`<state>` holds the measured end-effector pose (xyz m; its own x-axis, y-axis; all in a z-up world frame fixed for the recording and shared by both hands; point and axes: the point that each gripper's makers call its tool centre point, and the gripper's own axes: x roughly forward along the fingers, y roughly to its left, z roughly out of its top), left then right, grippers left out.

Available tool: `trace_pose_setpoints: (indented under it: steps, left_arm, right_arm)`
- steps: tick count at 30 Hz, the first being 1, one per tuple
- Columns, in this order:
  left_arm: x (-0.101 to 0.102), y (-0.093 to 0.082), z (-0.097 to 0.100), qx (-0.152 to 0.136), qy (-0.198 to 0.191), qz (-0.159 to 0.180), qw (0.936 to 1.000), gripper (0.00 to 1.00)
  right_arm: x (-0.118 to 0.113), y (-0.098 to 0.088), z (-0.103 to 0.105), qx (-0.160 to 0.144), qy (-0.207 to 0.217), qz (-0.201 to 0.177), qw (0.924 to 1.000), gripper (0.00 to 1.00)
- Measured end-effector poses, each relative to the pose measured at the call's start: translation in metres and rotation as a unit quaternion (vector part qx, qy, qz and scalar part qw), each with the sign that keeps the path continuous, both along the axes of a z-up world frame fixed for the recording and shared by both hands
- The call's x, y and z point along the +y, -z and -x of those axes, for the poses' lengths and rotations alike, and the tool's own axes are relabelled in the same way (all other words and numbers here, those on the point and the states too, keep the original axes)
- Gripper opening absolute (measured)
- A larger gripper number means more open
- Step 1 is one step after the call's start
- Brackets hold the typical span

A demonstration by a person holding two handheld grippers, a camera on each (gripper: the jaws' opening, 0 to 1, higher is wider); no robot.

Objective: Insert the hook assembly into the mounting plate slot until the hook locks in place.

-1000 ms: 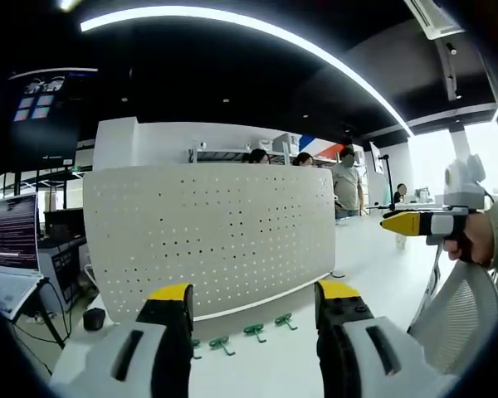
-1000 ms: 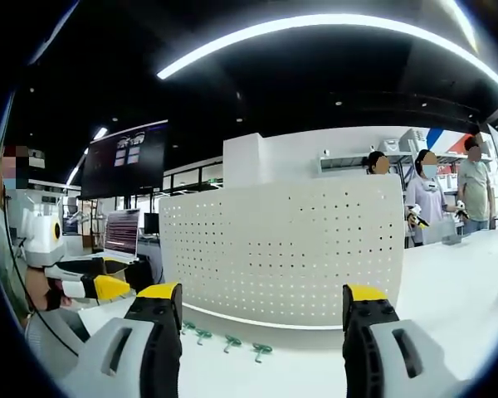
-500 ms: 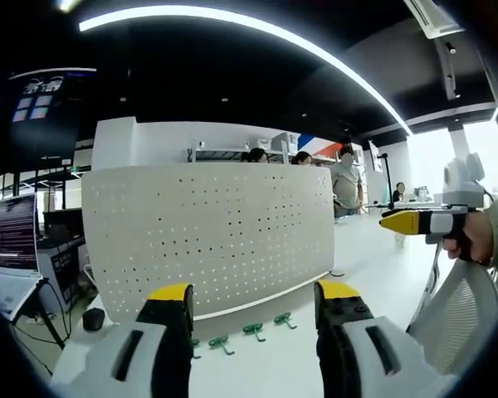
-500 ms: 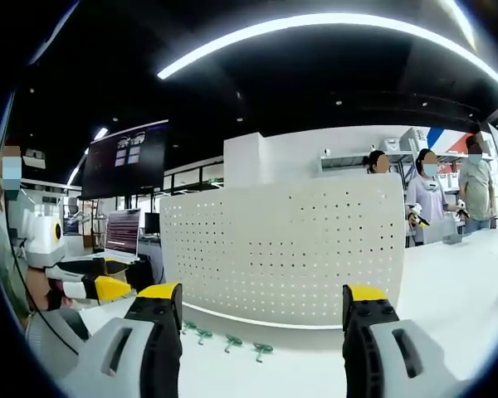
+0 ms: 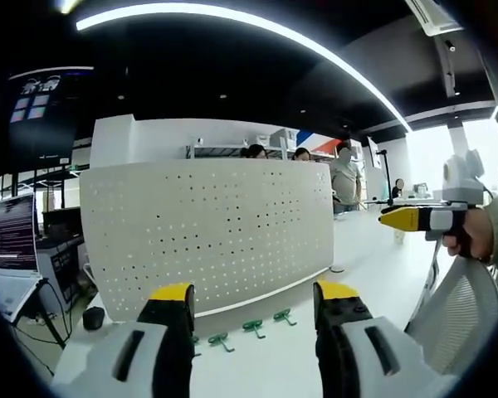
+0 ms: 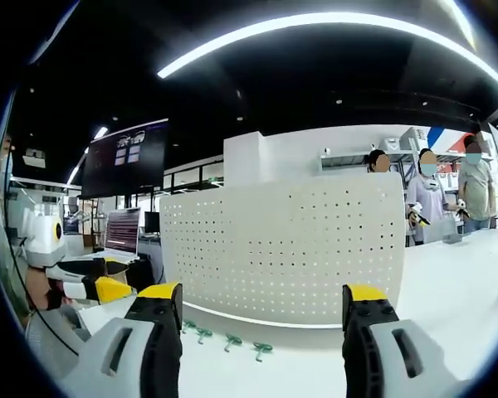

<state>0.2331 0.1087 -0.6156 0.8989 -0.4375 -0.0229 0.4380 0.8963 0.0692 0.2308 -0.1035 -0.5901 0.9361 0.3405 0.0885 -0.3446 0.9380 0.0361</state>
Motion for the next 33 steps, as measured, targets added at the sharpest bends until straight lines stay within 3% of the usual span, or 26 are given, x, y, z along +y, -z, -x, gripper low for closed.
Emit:
trace_pose_setpoints:
  steps: [7, 10, 12, 19, 21, 24, 25, 26, 33]
  left_arm:
    - [0.000, -0.002, -0.001, 0.002, 0.006, 0.004, 1.0000, 0.59]
    - [0.003, -0.005, -0.003, 0.004, 0.009, -0.003, 0.9999, 0.54]
    - [0.009, -0.007, -0.004, 0.007, 0.008, -0.019, 0.9998, 0.50]
    - [0.041, -0.033, -0.019, -0.013, 0.001, -0.022, 0.9997, 0.46]
    - [0.053, -0.034, -0.028, -0.023, 0.003, -0.042, 0.9989, 0.43]
    - [0.063, -0.040, -0.038, -0.049, 0.011, -0.104, 0.9933, 0.35]
    - [0.069, -0.035, -0.051, -0.049, 0.033, -0.159, 0.9855, 0.35]
    - [0.071, -0.031, -0.056, -0.050, 0.044, -0.176, 0.9821, 0.33]
    - [0.062, 0.007, -0.082, 0.003, 0.125, -0.260, 0.9575, 0.31]
  right_arm:
    - [-0.001, 0.001, -0.001, 0.002, 0.001, 0.001, 1.0000, 0.76]
    - [0.001, 0.004, -0.002, 0.011, -0.002, 0.005, 0.9999, 0.76]
    - [0.002, 0.005, -0.002, 0.012, -0.002, 0.007, 0.9999, 0.76]
    - [0.004, 0.008, -0.004, 0.018, -0.003, 0.018, 0.9997, 0.76]
    - [0.005, 0.010, -0.004, 0.021, -0.004, 0.023, 0.9995, 0.75]
    - [-0.001, 0.012, -0.008, 0.031, 0.010, 0.018, 0.9993, 0.75]
    - [-0.001, 0.012, -0.008, 0.031, 0.010, 0.017, 0.9993, 0.75]
    - [-0.001, 0.012, -0.008, 0.031, 0.010, 0.017, 0.9993, 0.75]
    - [-0.003, 0.015, -0.008, 0.034, 0.019, 0.026, 0.9989, 0.75]
